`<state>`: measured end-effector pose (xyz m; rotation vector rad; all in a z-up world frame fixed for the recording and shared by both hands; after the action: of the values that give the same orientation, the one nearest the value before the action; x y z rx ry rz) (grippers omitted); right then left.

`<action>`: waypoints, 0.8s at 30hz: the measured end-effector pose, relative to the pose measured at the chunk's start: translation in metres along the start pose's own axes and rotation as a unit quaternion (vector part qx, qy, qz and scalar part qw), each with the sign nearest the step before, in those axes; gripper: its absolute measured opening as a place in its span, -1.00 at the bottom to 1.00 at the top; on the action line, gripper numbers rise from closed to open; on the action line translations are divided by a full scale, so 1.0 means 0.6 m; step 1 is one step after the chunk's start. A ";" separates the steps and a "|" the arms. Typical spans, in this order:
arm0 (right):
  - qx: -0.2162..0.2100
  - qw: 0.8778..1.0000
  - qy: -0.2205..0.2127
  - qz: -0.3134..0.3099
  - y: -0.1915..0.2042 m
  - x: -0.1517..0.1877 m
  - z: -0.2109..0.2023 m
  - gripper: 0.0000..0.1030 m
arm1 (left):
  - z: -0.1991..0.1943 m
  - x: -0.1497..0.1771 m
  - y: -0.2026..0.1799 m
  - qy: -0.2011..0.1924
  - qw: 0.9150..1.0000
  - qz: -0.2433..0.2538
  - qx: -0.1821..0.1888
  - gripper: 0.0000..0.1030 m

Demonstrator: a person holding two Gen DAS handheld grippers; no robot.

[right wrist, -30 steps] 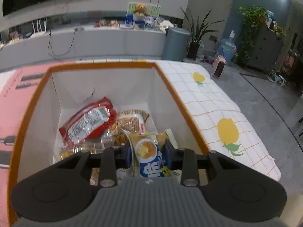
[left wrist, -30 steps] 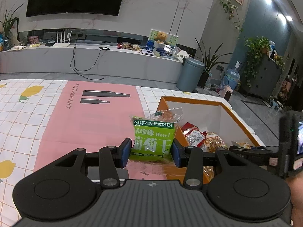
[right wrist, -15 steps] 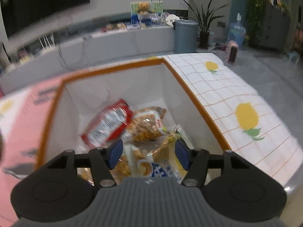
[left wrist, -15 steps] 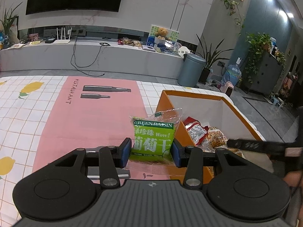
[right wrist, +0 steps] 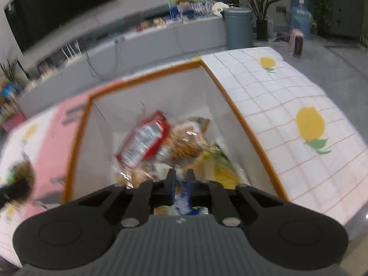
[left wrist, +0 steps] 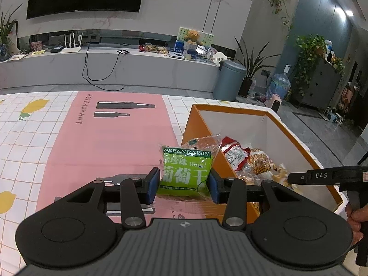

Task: Organize snacks
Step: 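Carry the bread packet into the box and release it with the right tool, then lower the green raisin packet into the box and open the left tool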

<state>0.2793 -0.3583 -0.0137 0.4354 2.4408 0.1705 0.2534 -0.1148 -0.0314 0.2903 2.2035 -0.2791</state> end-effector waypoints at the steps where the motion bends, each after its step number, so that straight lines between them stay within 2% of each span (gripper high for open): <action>1: 0.001 1.000 0.005 -0.002 -0.001 0.001 0.003 -0.88 | 0.001 0.001 0.000 0.001 1.000 0.000 0.000 -0.04; 8: 0.034 0.997 0.058 -0.041 -0.017 0.010 0.047 -0.88 | 0.008 0.008 -0.001 0.008 1.000 0.001 -0.001 -0.05; 10: 0.045 0.995 0.065 -0.058 -0.017 0.017 0.048 -0.88 | 0.011 0.008 -0.003 0.010 1.000 0.002 0.000 -0.05; 13: 0.091 0.991 0.064 -0.072 -0.030 0.019 0.057 -0.89 | 0.015 0.010 -0.006 0.010 1.000 0.006 0.001 -0.06; 15: 0.101 0.990 0.069 -0.073 -0.037 0.022 0.063 -1.00 | 0.018 0.011 -0.008 0.010 1.000 0.007 0.003 -0.05; 20: 0.094 0.991 0.065 -0.073 -0.041 0.028 0.059 -1.00 | 0.020 0.016 -0.012 0.014 1.000 0.010 0.007 -0.06; 24: 0.058 0.998 0.026 -0.025 -0.049 0.019 0.029 -0.99 | 0.018 0.015 -0.014 0.012 1.000 0.014 0.005 -0.07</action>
<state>0.2737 -0.3817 -0.0407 0.4249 2.5197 0.0183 0.2535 -0.1251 -0.0442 0.3301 2.2205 -0.2722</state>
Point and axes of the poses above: each gripper's, at about its wrist camera, not at the fingertips, and z roughly the way its jaws point, y to its left, x to its underside, the point moved 8 cm from there along z, roughly the way its jaws point, and after that the axes turned 8 degrees about z, right-handed, at the moved point
